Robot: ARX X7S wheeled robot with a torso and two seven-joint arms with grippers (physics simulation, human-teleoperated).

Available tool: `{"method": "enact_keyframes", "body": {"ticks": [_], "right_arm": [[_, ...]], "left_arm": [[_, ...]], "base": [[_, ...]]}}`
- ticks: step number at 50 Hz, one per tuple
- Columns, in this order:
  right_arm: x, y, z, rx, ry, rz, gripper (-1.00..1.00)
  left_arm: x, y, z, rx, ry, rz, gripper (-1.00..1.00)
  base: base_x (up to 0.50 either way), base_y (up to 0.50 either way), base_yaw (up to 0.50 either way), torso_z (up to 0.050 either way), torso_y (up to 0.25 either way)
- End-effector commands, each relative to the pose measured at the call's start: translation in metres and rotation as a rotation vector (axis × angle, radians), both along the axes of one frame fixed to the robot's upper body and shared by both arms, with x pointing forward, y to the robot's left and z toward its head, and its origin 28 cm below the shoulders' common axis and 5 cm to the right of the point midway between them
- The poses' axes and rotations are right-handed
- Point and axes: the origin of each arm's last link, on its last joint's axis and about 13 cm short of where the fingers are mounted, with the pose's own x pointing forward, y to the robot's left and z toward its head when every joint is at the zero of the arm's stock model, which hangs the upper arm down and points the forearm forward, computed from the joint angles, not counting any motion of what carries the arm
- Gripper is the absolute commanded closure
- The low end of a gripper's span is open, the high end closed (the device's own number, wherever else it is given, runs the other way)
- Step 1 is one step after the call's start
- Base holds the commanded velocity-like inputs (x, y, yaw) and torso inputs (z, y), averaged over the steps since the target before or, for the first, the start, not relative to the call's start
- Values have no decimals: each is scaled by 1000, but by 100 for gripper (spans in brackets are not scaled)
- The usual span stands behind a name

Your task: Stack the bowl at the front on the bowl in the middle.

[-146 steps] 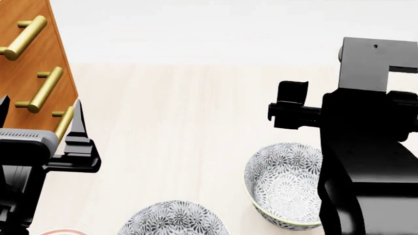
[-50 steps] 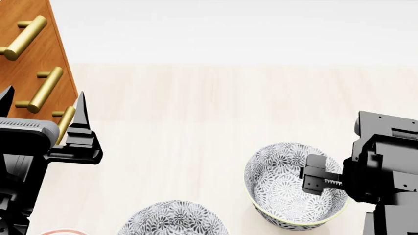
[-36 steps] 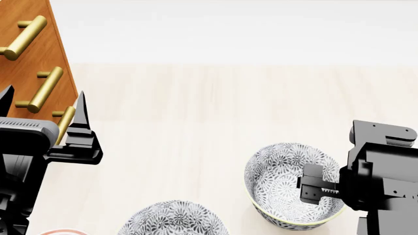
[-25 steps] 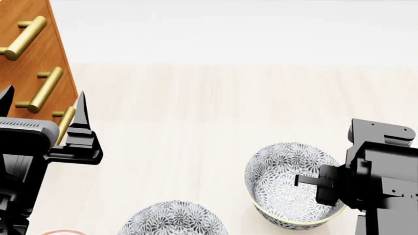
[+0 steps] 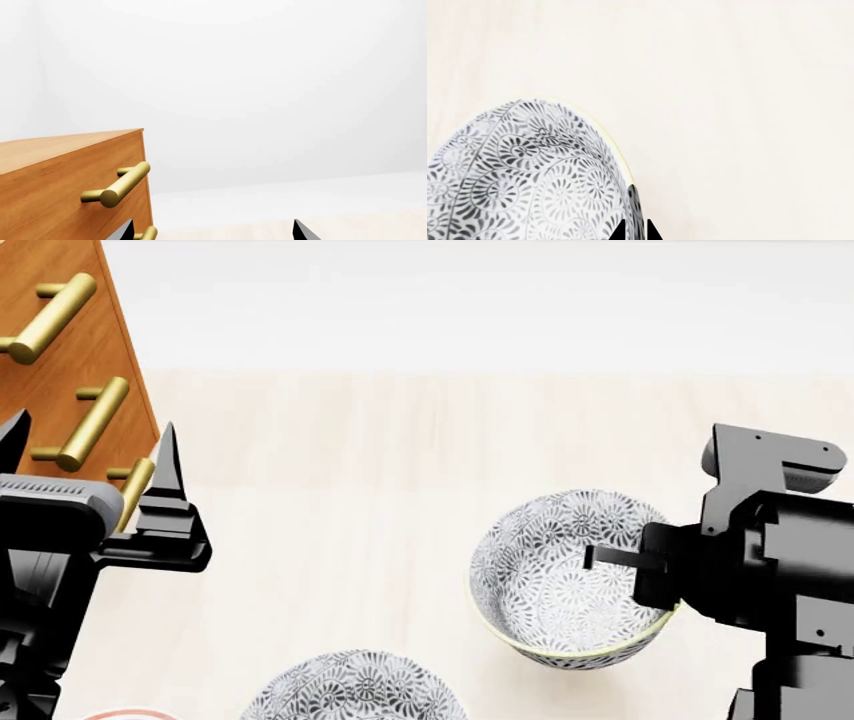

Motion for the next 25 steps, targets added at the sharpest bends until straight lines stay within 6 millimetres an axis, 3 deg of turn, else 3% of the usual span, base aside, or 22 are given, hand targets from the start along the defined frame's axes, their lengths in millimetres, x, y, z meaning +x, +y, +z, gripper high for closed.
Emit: {"method": "enact_keyframes", "body": {"ticks": [1,12,25], "right_arm": [[-15,2,30,42,-101,24,100],[-29,4,42,116,-154,68,100],[-63,22,49,135,-200,216,100]], "left_arm": [[0,0,1,0,-3,0,-100],[0,2,2,-6,-4,3,-100],[-1,2,4,-6,-5,6,-100]], "base": [[0,0,0,0,0],[0,0,0,0,0],[0,0,0,0,0]]}}
